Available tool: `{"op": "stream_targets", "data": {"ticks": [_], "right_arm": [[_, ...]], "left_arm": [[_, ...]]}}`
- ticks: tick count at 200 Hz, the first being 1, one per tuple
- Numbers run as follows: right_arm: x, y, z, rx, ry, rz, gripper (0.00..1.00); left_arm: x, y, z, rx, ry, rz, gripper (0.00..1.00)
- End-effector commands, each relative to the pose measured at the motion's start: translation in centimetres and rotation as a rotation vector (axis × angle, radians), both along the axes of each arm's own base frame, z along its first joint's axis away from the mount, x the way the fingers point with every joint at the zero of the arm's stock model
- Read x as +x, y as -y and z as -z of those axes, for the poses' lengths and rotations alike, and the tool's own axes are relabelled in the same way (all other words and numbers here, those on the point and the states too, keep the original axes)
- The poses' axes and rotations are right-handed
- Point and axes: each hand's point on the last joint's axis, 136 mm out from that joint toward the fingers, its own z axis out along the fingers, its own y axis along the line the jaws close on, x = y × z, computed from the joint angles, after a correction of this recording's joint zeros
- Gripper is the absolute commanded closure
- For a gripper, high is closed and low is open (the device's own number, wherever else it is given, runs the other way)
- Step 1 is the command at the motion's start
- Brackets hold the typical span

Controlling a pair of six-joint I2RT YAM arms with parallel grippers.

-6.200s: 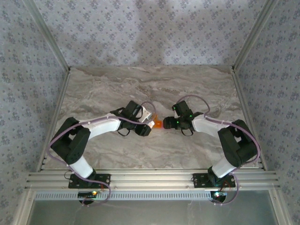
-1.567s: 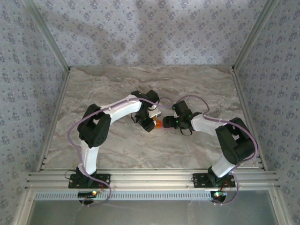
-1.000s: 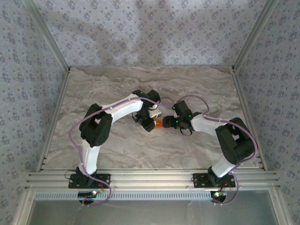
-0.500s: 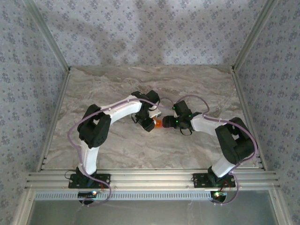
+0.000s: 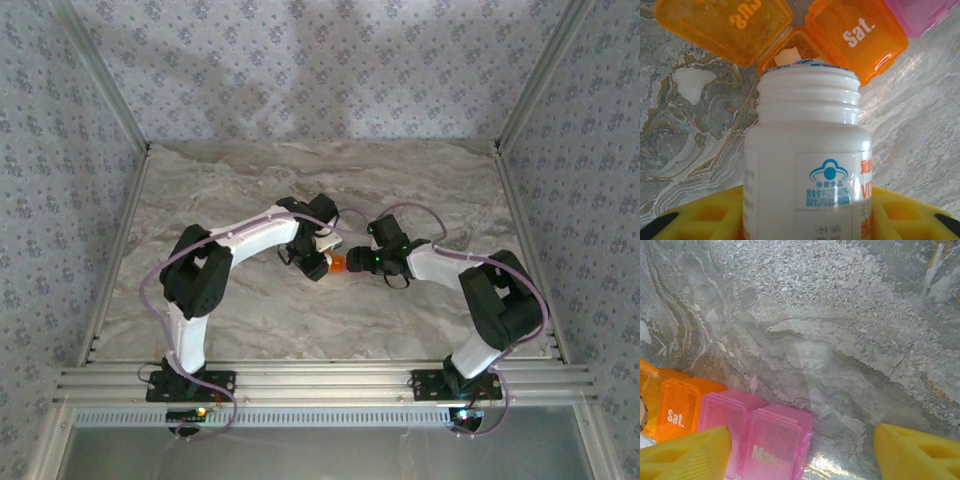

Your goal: Sort the pills into containers

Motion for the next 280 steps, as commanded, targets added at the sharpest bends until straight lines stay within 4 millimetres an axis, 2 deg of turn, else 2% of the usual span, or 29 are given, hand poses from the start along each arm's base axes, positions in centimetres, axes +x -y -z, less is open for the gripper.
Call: {"op": "stream_targets", "data": {"ticks": [1,82,124,165,210,280], "right_arm": [[-0.7,0.0,1.6,-0.019,-0.058,-0.002,0.23],[-0.8,0.0,1.9,-0.021,-0.066,-0.003,0.23],[-0.7,0.0,1.5,-0.017,-0.061,-0.002,0.23],[-0.5,0.0,1.0,-0.016,-0.054,-0.002,0.23],[0.0,0.0,-0.2,-0.004,-0.039,0.000,0.22],[0.7,0.6,-3.6,0.006,-0.004,0.005,0.18]], "left_arm": [[0.3,-0.3,-1.7,-0.041,0.037,-0.020,1.00],[0.0,-0.1,-2.0,-0.134,0.053,-0.044,1.00],[-0.5,0.1,-1.8,-0.192,0.060,-0.058,1.00],[0.1,0.8,-2.2,-0.265,0.118,-0.059,1.00],[0.4,0.9,-2.9,-0.339,0.193,-0.070,1.00],[1.5,1.0,-5.1,-0.480,0.342,-0.097,1.00]]}}
